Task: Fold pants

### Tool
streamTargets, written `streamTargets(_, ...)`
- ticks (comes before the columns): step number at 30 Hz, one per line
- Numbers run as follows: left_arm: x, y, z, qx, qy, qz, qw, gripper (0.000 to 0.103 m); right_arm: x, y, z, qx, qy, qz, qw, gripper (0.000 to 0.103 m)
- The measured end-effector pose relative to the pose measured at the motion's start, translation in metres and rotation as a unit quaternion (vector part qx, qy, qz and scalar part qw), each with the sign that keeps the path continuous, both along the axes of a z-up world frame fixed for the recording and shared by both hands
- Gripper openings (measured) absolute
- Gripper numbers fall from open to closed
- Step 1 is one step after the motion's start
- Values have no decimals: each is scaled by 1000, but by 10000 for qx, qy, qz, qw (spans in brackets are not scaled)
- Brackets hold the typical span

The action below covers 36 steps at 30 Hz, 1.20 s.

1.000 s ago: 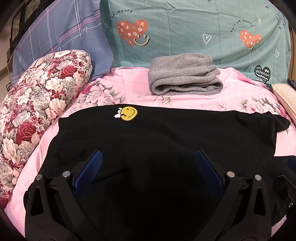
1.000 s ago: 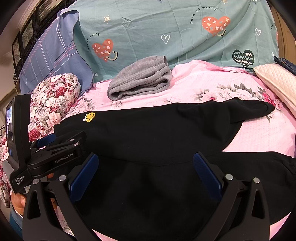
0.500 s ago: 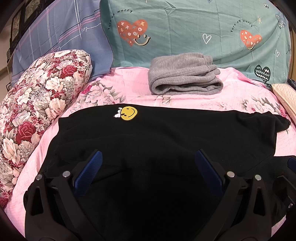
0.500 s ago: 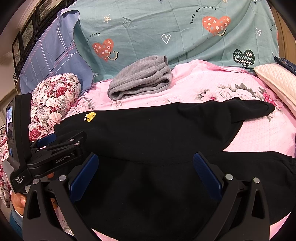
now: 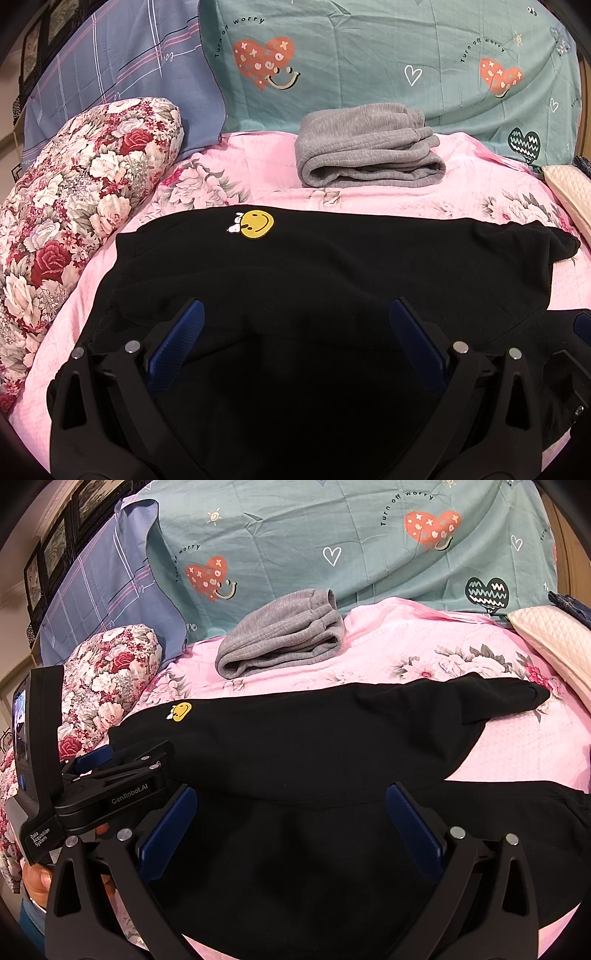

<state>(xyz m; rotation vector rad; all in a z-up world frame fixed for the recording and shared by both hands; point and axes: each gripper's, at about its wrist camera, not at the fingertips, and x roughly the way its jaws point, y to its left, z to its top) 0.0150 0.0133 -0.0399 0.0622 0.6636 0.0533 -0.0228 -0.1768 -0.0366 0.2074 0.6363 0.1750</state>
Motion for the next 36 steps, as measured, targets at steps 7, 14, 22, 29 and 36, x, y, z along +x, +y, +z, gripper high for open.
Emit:
streamTargets(7,0,-1,-1,8,27,4,10000,101,0,0,0,-2,-2,1,10000,102)
streamTargets(14,1,-2,0,-1,72,-5,10000,101,0,1,0,-4,6,2,10000,102)
streamTargets(22,-11,22,25,-390,100,-97,9991,101,0,1,0,-9,-17,20,10000,102)
streamTargets(29,-65,125,18,-1792,1126,-25,9774,101,-4,2,5,7,-56,141,9999,102)
streamTargets(36,-107,239,-31,-4451,1622,880,8763,101,-10,7,14,-7,-108,308,9995,102)
